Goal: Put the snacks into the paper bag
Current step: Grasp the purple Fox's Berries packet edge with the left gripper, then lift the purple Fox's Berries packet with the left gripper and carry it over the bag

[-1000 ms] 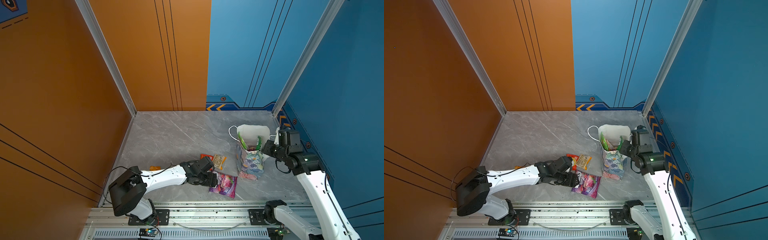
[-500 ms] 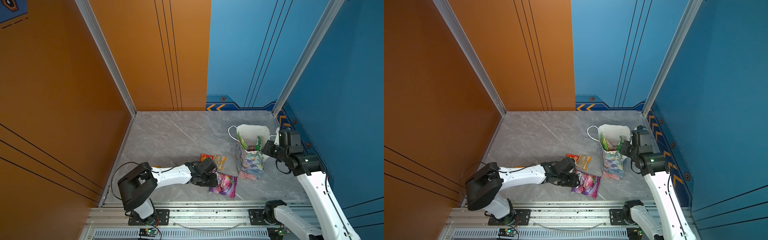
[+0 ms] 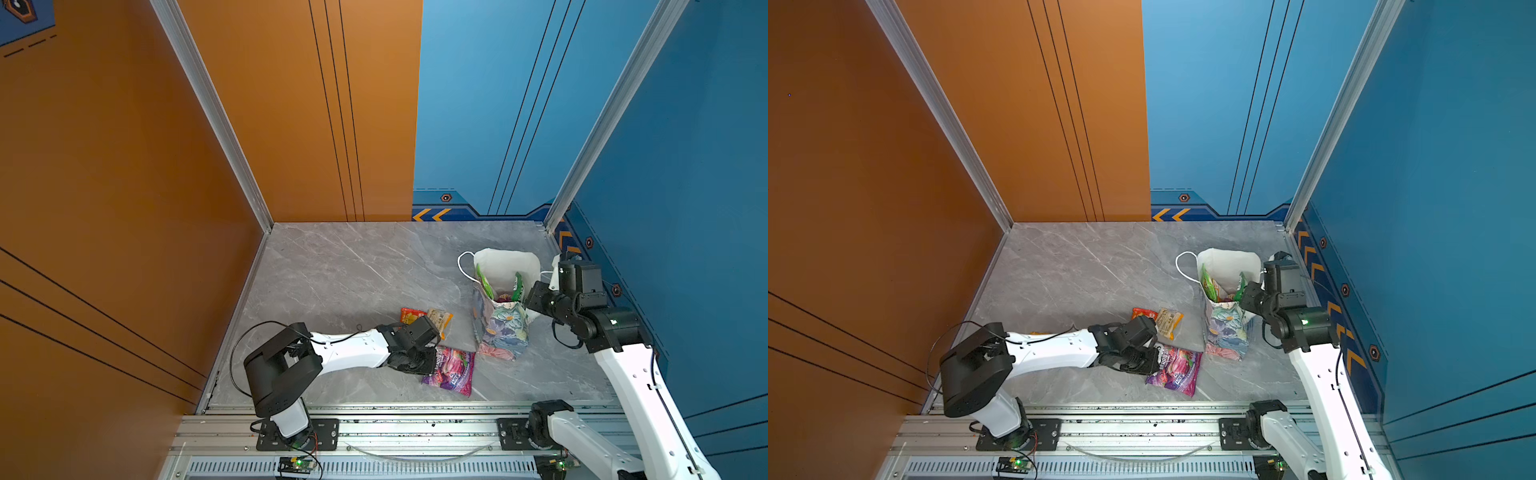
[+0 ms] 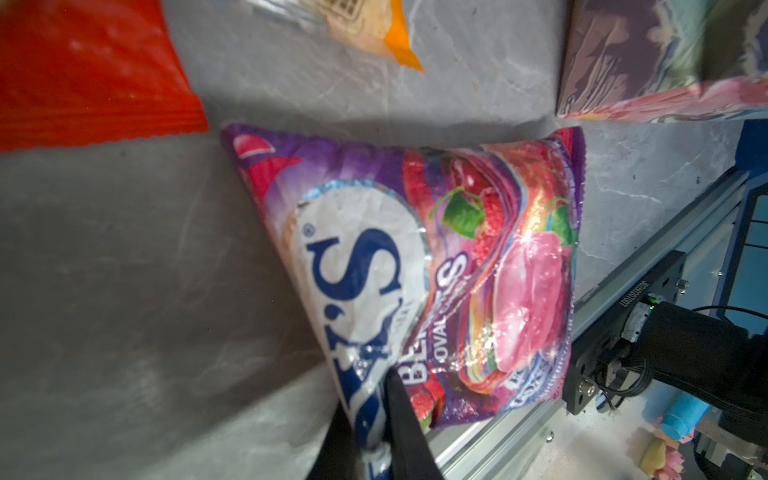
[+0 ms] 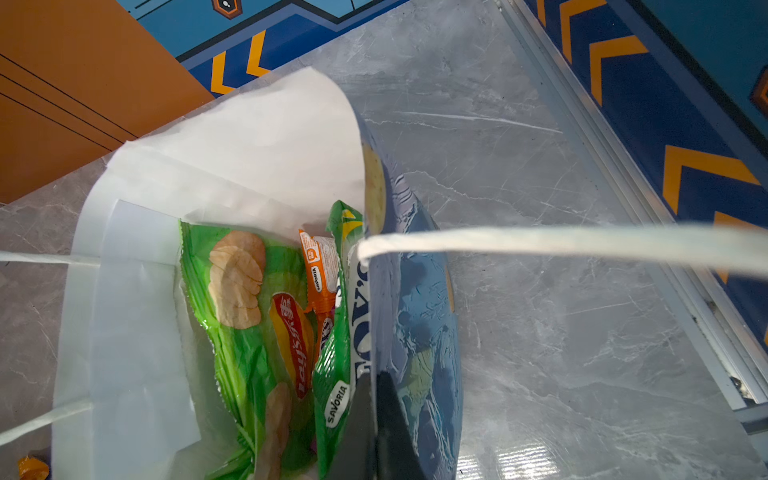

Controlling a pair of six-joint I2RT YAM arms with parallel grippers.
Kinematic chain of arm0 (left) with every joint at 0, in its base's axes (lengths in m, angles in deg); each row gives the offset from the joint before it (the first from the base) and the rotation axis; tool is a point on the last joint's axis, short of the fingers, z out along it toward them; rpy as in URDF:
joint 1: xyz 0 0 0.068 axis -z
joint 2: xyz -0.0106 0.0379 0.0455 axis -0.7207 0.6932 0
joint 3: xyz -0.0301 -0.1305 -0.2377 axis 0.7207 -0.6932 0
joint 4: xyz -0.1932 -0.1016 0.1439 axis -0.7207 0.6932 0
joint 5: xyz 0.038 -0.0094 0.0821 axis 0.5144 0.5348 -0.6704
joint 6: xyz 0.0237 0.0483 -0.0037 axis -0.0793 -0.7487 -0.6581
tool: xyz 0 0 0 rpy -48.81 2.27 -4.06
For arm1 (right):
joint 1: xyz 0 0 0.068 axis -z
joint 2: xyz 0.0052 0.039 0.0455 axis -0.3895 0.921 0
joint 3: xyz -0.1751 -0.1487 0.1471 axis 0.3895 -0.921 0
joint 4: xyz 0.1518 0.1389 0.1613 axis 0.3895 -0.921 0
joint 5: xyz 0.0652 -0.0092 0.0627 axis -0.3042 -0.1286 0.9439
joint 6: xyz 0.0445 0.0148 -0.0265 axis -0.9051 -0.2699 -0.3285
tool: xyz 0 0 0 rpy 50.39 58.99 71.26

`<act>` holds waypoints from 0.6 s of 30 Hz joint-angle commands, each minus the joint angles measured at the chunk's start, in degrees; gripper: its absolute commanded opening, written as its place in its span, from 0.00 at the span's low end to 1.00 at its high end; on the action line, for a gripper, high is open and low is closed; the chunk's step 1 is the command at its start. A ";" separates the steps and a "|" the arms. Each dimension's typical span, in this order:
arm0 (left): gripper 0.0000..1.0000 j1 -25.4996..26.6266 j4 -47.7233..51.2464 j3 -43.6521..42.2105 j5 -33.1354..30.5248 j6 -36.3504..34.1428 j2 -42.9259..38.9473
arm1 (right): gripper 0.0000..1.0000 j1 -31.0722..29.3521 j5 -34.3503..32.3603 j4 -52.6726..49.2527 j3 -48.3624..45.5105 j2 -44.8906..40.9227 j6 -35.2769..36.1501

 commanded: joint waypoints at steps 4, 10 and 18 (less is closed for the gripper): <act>0.08 1.18 2.13 0.69 -3.24 -1.50 -1.99 | 0.00 0.23 1.40 -1.23 -0.85 -0.80 0.72; 0.02 1.36 1.47 -0.70 -5.54 -1.16 -4.26 | 0.00 0.22 1.57 -1.25 -0.81 -0.88 0.71; 0.00 4.00 -4.14 -6.46 -11.87 -1.84 -13.53 | 0.00 0.31 1.48 -1.23 -0.77 -0.83 0.81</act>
